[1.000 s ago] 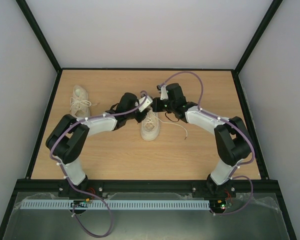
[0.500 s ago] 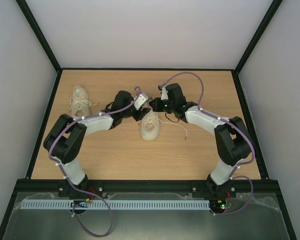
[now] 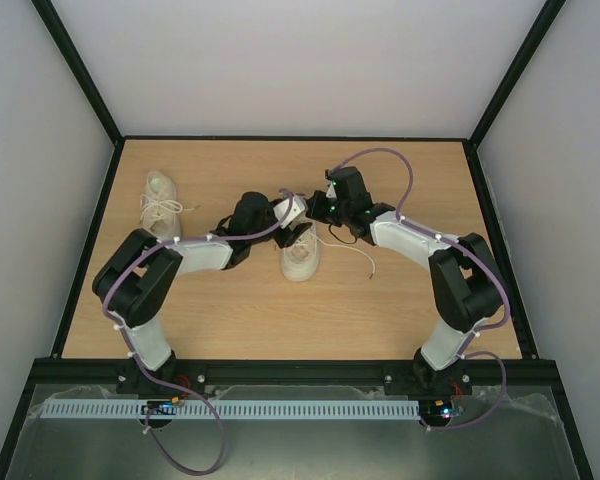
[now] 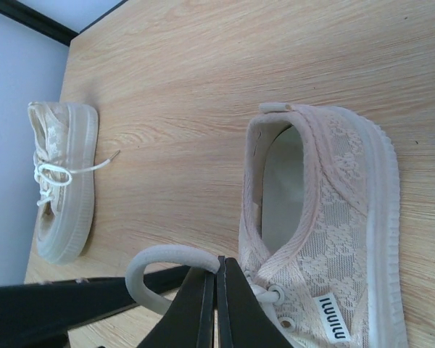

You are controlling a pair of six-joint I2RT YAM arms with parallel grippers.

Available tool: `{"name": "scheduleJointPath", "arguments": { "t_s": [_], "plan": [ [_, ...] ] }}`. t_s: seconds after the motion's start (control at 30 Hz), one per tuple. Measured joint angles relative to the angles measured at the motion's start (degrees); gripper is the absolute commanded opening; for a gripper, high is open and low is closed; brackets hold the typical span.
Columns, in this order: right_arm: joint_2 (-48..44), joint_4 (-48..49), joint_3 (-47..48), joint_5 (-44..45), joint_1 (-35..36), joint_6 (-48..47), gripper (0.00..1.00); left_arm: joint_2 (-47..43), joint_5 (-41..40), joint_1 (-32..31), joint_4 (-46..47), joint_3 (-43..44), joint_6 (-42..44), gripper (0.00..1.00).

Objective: Tie the shoes

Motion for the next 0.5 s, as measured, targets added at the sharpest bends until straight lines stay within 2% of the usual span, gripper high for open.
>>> {"name": "scheduleJointPath", "arguments": {
  "t_s": [0.2, 0.5],
  "plan": [
    [0.0, 0.02, 0.0, 0.44, 0.0, 1.77, 0.01, 1.68, -2.58, -0.81, 2.16, 0.0, 0.35, 0.38],
    [0.0, 0.04, 0.0, 0.15, 0.0, 1.86, 0.01, 3.26, -4.61, -0.7, 2.49, 0.63, 0.04, 0.3]
  ]
}}
